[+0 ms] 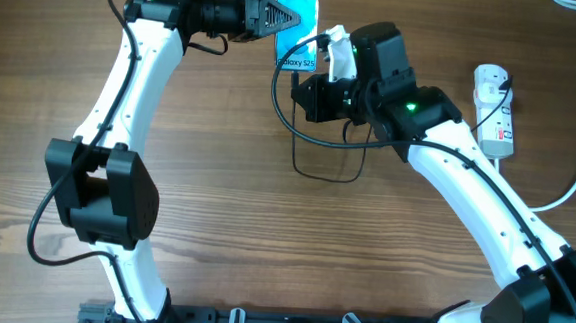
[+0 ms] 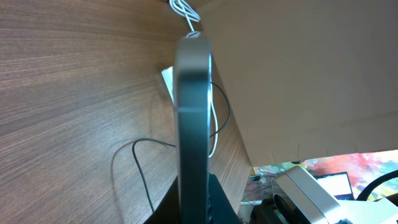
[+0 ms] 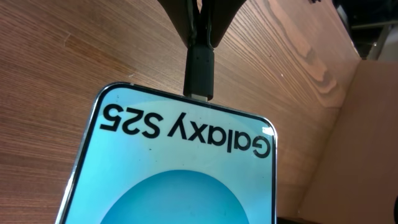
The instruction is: Plug charger to phone and switch on socket
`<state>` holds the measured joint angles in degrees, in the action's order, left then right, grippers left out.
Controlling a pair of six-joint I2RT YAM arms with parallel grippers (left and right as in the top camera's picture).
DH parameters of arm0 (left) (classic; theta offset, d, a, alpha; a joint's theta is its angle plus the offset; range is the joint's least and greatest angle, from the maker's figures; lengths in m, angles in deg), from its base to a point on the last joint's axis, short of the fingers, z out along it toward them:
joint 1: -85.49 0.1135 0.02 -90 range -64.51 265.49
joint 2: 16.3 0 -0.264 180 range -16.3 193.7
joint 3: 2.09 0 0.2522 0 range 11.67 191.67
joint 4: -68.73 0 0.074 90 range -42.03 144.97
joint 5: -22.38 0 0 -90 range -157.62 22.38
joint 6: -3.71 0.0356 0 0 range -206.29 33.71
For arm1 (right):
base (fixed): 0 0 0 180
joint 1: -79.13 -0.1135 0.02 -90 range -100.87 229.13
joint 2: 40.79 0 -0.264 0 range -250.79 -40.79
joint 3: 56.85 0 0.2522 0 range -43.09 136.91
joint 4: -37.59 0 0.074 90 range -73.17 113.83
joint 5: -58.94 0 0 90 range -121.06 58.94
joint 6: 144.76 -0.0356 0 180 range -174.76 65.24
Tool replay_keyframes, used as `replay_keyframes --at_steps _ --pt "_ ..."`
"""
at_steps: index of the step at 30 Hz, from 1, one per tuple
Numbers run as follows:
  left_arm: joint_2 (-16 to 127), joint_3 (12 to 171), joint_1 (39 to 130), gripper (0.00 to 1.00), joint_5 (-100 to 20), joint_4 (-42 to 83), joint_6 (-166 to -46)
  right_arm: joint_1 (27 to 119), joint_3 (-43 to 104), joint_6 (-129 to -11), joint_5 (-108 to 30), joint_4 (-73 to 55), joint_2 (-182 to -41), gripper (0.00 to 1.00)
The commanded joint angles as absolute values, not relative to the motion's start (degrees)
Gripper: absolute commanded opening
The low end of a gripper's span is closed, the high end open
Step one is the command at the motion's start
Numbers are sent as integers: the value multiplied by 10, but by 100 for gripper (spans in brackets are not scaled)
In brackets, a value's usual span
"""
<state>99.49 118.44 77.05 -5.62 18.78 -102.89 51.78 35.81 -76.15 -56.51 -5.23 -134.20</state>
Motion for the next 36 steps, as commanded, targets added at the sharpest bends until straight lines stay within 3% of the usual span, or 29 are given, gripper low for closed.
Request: replay_keyframes --at_steps 1,17,25,30,31,32,36 --pt "975 1189 767 4 -36 180 -1017 522 376 -763 -545 -28 -1330 4" --pt "975 1189 767 4 -35 169 -1017 522 376 -764 -526 6 -1330 5" --pt "975 1189 767 4 -49 168 -1017 522 376 -764 -527 -7 -1330 54" --pt "975 1189 767 4 -165 127 -1017 522 376 -758 -527 -56 -1330 67" --pt "976 1189 766 4 -267 86 -1017 522 376 -757 -526 -87 -1330 77" --pt "978 1189 766 4 -310 65 -1017 522 376 -757 -524 -100 -1330 80" --pt "987 1170 766 4 -354 30 -1017 522 375 -758 -480 -163 -1332 94"
